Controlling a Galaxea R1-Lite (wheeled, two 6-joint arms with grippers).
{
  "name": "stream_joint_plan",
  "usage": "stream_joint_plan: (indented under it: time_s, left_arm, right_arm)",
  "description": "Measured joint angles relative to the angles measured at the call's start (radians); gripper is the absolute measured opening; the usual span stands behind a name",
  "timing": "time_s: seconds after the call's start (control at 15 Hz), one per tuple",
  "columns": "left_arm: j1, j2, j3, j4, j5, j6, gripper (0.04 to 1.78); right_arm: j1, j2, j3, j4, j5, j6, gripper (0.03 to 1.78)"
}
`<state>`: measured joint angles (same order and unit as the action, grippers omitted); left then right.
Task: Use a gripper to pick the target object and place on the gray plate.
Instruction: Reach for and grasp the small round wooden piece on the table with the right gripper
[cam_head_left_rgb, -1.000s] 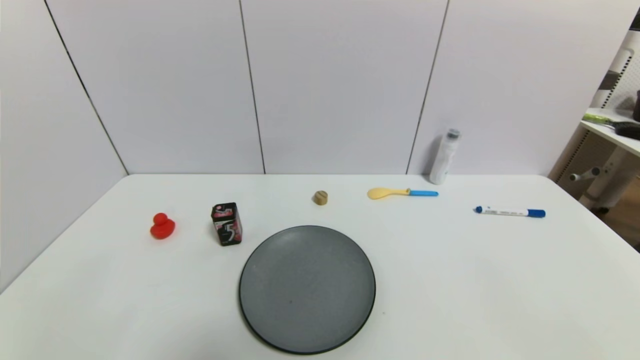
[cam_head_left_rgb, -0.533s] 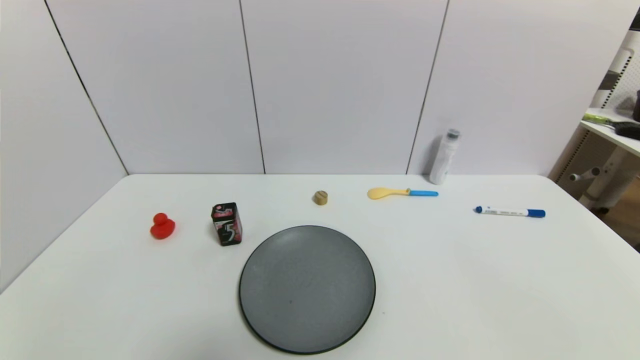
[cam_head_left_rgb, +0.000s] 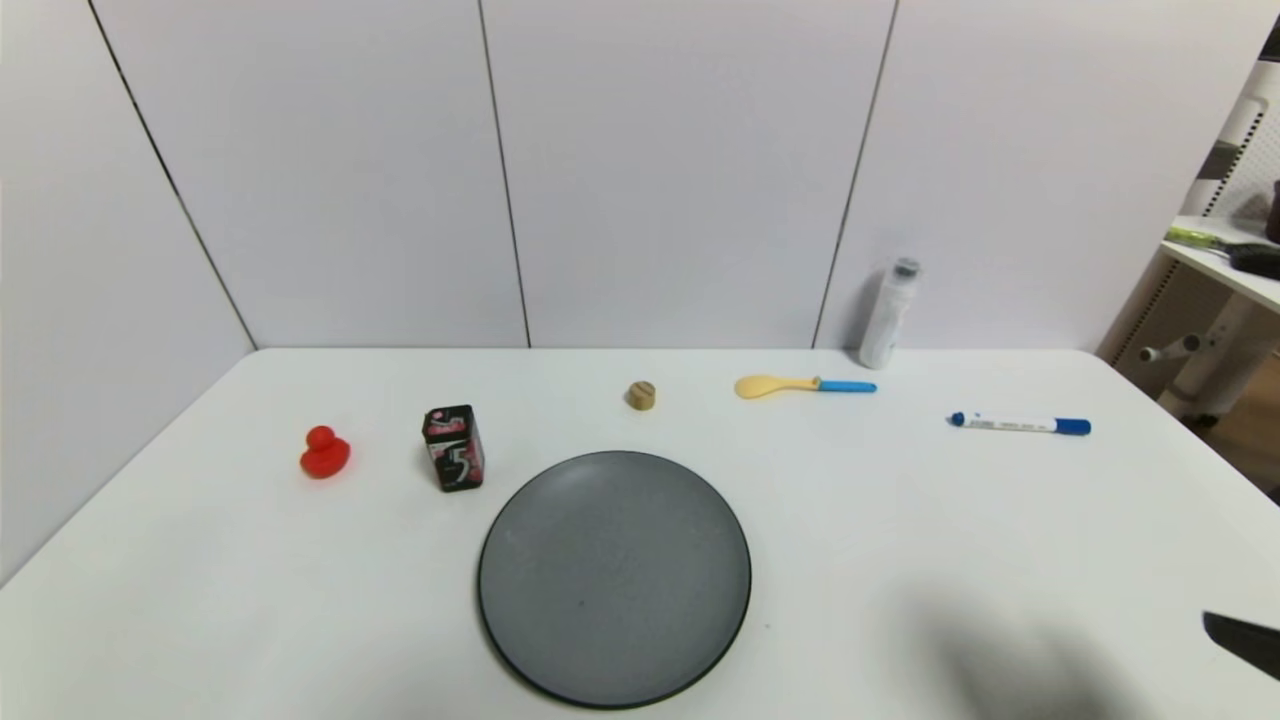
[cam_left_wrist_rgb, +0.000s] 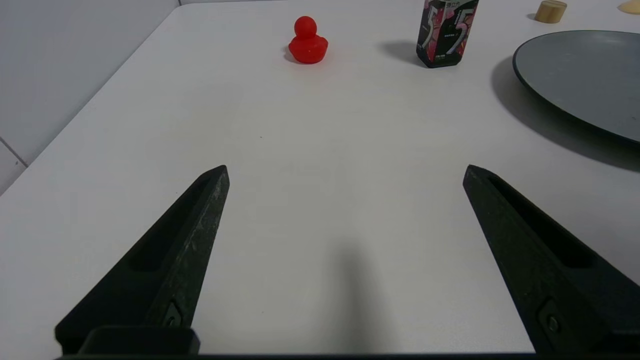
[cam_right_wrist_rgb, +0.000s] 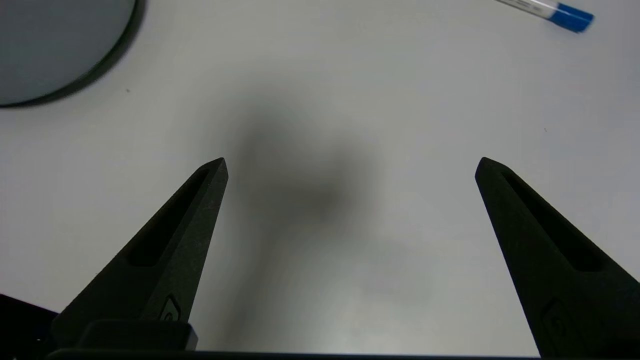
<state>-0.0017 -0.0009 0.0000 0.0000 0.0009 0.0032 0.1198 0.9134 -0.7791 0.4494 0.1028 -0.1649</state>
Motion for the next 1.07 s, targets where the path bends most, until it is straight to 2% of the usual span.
stream_joint_plan:
  time_s: [0.2,0.47,0.73,0.87,1.07]
  left_arm:
    - [0.000,0.000,0.000,0.000,0.000,0.000,1.69]
    - [0.000,0.000,0.000,0.000,0.000,0.000,1.69]
    - [0.000,0.000,0.000,0.000,0.000,0.000,1.69]
    - [0.000,0.000,0.000,0.000,0.000,0.000,1.69]
    - [0.000,0.000,0.000,0.000,0.000,0.000,1.69]
  right_arm:
    - [0.076,0.299,-0.223,0.006,0.016,-0.013,1.71]
    - [0.192,0.680,-0.590,0.010,0.026,-0.014,1.71]
    - [0.279,0.972,-0.888,0.004,0.061,-0.014,1.71]
    - [0.308,1.082,-0.988,-0.019,0.072,-0.015,1.71]
    - [0.350,1.210,-1.052,-0.134,0.077,-0.017,1.71]
